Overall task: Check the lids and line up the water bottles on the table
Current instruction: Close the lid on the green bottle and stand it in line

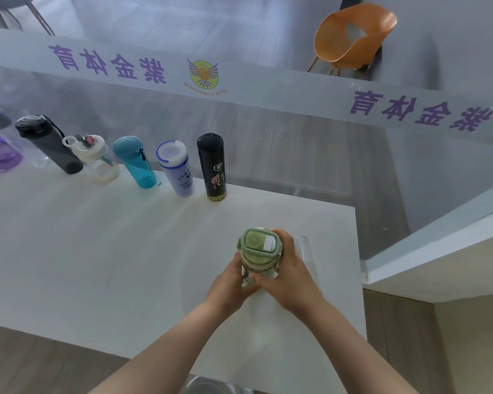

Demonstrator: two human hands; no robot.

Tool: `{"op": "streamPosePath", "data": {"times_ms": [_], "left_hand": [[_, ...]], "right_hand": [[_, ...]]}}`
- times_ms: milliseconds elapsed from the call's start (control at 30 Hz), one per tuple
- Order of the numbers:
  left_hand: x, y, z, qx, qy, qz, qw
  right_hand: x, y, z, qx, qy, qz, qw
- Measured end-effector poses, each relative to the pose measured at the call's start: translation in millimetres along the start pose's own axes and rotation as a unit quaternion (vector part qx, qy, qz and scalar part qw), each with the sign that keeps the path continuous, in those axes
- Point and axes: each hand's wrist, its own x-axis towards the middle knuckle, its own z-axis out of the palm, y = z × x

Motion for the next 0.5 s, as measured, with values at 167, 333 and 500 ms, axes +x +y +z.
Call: {"op": "streamPosePath", "data": {"times_ms": [167,333,500], "left_hand": [[25.3,0.2,-8.6,-0.006,0.022,-0.006,1.000],[64.5,10.4,-25.9,0.004,0.010,0.002,1.000],[110.6,24.2,-40.9,0.011,-0.001,0.001,1.000]], "right_hand": [[20.9,4.7,0.5,0.008,0.024,0.000,1.000],[62.1,1.2,-4.2,-0.004,0.032,-0.009,0.999],[108.3,-0.3,-13.5,0.005,0.033,-0.001,0.999]]}}
